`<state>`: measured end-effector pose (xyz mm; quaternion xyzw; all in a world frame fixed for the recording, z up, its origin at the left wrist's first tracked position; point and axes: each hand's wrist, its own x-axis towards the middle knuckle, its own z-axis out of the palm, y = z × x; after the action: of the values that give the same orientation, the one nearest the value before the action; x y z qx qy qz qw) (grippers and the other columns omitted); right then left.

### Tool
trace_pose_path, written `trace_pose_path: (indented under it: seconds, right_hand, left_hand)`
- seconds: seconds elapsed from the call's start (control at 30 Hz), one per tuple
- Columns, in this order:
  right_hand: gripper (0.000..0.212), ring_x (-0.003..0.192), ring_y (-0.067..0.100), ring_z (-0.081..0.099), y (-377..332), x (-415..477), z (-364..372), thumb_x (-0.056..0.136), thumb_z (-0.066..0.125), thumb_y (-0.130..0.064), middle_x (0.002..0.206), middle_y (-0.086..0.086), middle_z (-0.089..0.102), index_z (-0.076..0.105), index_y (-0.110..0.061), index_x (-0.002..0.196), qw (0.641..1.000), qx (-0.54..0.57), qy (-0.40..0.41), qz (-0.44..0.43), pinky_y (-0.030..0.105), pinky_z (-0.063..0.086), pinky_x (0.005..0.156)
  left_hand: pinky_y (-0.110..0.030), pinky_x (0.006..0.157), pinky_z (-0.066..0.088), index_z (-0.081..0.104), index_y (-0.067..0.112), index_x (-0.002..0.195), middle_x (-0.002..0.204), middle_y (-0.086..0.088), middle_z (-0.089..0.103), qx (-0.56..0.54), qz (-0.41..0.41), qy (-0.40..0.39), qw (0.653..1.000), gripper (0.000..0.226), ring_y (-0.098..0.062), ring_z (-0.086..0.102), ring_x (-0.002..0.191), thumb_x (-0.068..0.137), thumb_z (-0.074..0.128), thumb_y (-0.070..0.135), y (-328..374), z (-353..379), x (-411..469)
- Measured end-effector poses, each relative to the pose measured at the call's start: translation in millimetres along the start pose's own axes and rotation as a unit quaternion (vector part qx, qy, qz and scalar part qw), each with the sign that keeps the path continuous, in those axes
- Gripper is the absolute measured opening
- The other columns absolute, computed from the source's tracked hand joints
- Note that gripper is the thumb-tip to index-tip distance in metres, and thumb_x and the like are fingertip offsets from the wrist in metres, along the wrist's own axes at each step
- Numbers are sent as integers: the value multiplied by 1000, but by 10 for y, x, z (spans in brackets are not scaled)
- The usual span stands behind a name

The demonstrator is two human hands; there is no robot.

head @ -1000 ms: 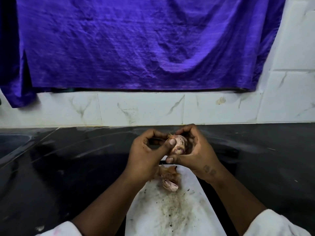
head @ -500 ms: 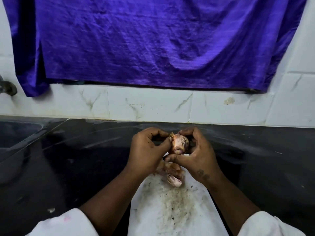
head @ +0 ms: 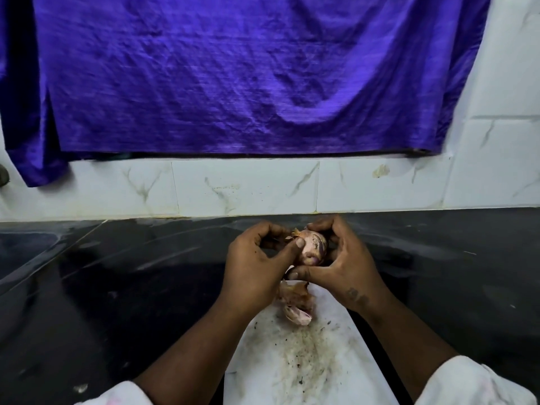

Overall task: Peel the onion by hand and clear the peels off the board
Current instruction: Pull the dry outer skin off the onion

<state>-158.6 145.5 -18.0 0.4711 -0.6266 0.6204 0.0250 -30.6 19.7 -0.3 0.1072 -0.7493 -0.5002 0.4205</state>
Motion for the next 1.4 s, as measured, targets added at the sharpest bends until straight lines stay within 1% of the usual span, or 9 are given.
trace_pose_path:
  seconds: [0.13, 0.23, 0.5, 0.67, 0.83, 0.93, 1.03, 1.27, 1.4]
  right_hand:
    - [73, 97, 17, 71, -23, -16, 24, 52, 100, -53, 110, -8, 66, 59, -36, 109, 998, -45, -16, -48, 40, 64, 74]
    - [70, 97, 14, 69, -36, -15, 26, 52, 97, -58, 110, -11, 64, 59, -38, 108, 996, -58, -8, -67, 31, 63, 71]
    - [69, 98, 18, 70, 27, -5, 24, 53, 100, -41, 111, -9, 64, 61, -35, 110, 996, -56, -2, -73, 41, 63, 70]
    - [69, 99, 13, 69, 32, -6, 28, 54, 98, -46, 113, -14, 63, 60, -39, 110, 994, -64, 6, -90, 27, 61, 68]
    - [80, 106, 18, 71, 93, 25, -8, 48, 103, -49, 118, -8, 68, 62, -36, 115, 999, 9, 8, -34, 46, 65, 78]
    - [78, 105, 21, 72, 114, 27, -29, 49, 104, -46, 115, -5, 70, 62, -34, 114, 999, 44, 5, -17, 50, 65, 79]
    - [80, 102, 21, 73, 108, 24, -33, 50, 103, -49, 114, -6, 70, 61, -33, 116, 1000, 23, 3, -16, 48, 66, 75]
    - [79, 103, 23, 74, 68, 31, -44, 43, 106, -43, 113, 0, 73, 64, -33, 109, 996, 93, 7, 5, 45, 64, 80]
    - [75, 103, 22, 73, 9, 62, -102, 43, 106, -38, 112, 8, 75, 66, -28, 106, 985, 174, 14, 9, 33, 60, 80]
  left_hand:
    - [-19, 58, 57, 76, 18, 81, 74, 3, 77, -17, -40, 20, 999, 13, -8, 75, 66, 86, 80, 7, 6, -3, -5]
    - [-13, 58, 54, 77, 17, 82, 75, 5, 77, 14, -16, 26, 999, 10, -4, 74, 69, 85, 80, 8, 32, 3, -15]
    - [-17, 64, 55, 77, 22, 85, 81, 13, 73, 126, 76, 50, 988, 11, -2, 70, 78, 83, 80, 12, 62, 11, -52]
    - [-26, 61, 56, 74, 20, 83, 80, 9, 71, 147, 66, 59, 985, 10, -5, 67, 74, 83, 77, 11, 53, 11, -46]
    - [-30, 57, 58, 72, 16, 83, 77, -2, 74, -9, -17, 27, 999, 15, -18, 70, 67, 93, 70, 5, 32, 37, -24]
    - [-23, 57, 56, 71, 17, 86, 79, 1, 75, -92, -48, -3, 995, 12, -10, 72, 69, 98, 70, 14, 55, 47, -28]
    - [-22, 61, 58, 72, 17, 89, 82, 4, 76, -72, -29, -11, 997, 6, -7, 72, 73, 93, 77, 16, 55, 50, -23]
    - [-40, 71, 63, 73, 10, 85, 81, -7, 76, -143, -56, -4, 988, 14, -21, 73, 75, 96, 70, 2, 92, 37, -39]
    - [-29, 62, 63, 67, 1, 93, 77, -2, 73, -174, -65, -38, 982, 8, -14, 73, 70, 100, 64, 2, 123, 23, -46]
